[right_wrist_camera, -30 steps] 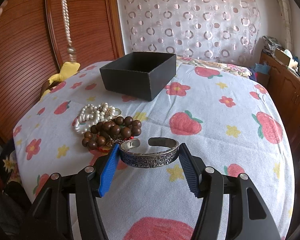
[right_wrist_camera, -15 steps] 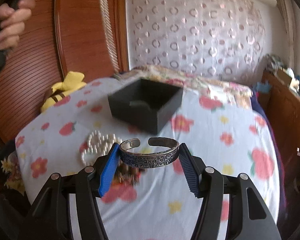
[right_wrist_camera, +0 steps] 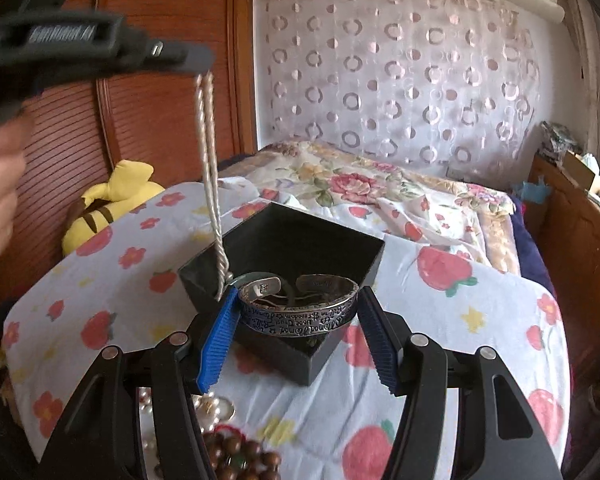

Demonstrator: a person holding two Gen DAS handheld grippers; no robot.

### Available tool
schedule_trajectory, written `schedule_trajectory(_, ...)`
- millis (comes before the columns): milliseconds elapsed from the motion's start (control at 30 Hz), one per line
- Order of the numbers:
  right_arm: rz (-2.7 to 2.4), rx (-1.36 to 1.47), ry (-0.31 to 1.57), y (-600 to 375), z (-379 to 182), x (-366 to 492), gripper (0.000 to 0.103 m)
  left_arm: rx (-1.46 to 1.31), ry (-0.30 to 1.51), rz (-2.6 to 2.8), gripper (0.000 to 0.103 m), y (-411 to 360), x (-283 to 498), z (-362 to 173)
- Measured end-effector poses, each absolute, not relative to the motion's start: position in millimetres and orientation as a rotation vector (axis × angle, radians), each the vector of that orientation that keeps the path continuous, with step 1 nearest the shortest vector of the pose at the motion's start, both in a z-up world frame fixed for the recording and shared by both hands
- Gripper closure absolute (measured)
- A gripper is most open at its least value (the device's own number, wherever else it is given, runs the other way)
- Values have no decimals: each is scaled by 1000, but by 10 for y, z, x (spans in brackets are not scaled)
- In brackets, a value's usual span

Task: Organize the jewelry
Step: 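Lower the cuff into the black box with the right tool while the left tool drops the pearls in, then reach the right tool to the brown bead bracelet and close on it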

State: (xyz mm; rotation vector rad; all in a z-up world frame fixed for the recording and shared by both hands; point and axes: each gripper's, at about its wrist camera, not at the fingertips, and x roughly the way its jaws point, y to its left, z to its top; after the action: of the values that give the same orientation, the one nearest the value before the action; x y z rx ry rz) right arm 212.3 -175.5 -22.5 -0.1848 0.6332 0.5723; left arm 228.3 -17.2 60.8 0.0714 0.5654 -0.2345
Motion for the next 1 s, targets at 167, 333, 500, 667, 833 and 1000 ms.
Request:
schedule_trajectory(167,568,-205,644,-1673,-275,2245,40,71,601,-230,99,-141,2301,387)
schedule_trajectory(333,550,-218,656,-1628,-295,2348,39,68,602,-221,94,-76,2231,266)
schedule_trajectory(500,549,-202,647,-1678,-265,2344,39,63,606,-204,71,27,2125,166)
schedule_trajectory(667,568,-198,623,-1795,-181,2176,39,59,596,-196,47,104,1938,42)
schedule_trajectory(833,594,-201,612,-1941,-159,1871,39,55,585,-198,19,147,1676,-115)
schedule_trajectory(1000,616,-175,662,-2058,-274,1583,39,54,584,-211,8,155,1409,-276)
